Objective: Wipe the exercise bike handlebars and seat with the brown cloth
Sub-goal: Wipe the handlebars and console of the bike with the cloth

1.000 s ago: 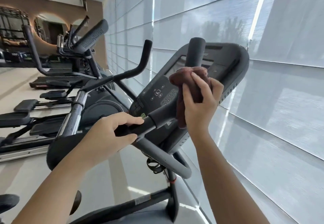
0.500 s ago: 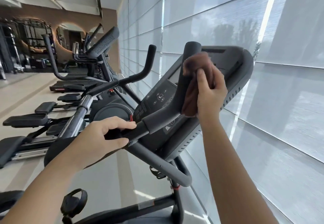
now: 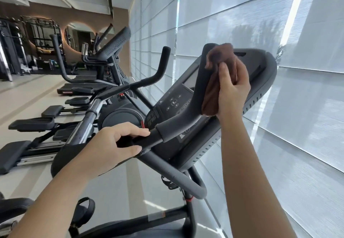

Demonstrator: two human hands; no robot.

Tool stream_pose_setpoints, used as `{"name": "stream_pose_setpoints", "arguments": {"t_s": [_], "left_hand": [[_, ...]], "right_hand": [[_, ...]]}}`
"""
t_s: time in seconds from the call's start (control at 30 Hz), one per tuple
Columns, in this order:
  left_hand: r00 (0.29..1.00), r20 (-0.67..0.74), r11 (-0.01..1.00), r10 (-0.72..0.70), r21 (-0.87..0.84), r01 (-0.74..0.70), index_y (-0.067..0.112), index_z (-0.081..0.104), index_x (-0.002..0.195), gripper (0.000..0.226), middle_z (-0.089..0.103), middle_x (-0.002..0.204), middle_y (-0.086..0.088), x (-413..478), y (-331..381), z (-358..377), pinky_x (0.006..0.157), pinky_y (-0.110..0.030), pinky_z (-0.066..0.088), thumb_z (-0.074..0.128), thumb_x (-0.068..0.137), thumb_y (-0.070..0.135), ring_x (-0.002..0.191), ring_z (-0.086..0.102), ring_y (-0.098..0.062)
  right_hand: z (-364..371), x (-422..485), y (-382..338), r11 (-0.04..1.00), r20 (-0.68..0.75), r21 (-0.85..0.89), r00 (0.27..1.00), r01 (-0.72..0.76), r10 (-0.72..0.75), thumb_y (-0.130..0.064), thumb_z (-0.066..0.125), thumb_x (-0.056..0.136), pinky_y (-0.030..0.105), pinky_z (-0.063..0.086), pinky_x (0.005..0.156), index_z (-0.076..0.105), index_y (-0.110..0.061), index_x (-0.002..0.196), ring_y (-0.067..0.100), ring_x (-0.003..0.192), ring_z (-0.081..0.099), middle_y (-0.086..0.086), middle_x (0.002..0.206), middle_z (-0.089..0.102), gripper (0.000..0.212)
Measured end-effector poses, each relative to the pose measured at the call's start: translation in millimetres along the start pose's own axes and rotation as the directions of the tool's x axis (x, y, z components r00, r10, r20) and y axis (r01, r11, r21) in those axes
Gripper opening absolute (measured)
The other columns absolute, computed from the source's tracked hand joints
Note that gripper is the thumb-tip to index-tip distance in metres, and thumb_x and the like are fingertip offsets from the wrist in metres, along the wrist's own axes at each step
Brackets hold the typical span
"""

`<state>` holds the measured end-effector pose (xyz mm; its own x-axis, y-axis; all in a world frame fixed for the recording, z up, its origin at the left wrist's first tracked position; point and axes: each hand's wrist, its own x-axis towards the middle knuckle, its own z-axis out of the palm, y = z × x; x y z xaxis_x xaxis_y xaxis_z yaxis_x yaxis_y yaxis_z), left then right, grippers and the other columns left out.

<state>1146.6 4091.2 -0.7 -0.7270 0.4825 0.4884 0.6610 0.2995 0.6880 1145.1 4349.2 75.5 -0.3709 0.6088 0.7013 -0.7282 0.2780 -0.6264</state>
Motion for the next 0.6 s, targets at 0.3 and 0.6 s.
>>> {"name": "stream_pose_setpoints", "arguments": {"t_s": [0.3, 0.6], "left_hand": [[0.998, 0.024, 0.998, 0.062, -0.027, -0.061, 0.039, 0.066, 0.099, 0.045, 0.063, 0.096, 0.023, -2, 0, -2, 0.078, -0.001, 0.034, 0.069, 0.075, 0.001, 0.095, 0.055, 0.004], [0.968, 0.147, 0.979, 0.203, 0.001, -0.205, 0.026, 0.059, 0.117, 0.049, 0.056, 0.106, 0.015, 2, -7, -10, 0.098, -0.03, 0.035, 0.066, 0.074, 0.003, 0.108, 0.046, -0.011]], "right_hand": [[27, -115, 24, 0.963, -0.291, -0.268, 0.951, 0.024, -0.104, -0.016, 0.066, 0.078, 0.007, 0.034, 0.092, 0.063, -0.023, 0.11, -0.003, 0.101, 0.046, -0.006, 0.105, 0.044, 0.032], [46, -113, 1, 0.836, -0.307, -0.549, 0.925, 0.021, -0.224, -0.016, 0.065, 0.081, 0.0, 0.03, 0.088, 0.065, -0.02, 0.109, 0.002, 0.096, 0.048, 0.001, 0.106, 0.042, 0.029]]}}
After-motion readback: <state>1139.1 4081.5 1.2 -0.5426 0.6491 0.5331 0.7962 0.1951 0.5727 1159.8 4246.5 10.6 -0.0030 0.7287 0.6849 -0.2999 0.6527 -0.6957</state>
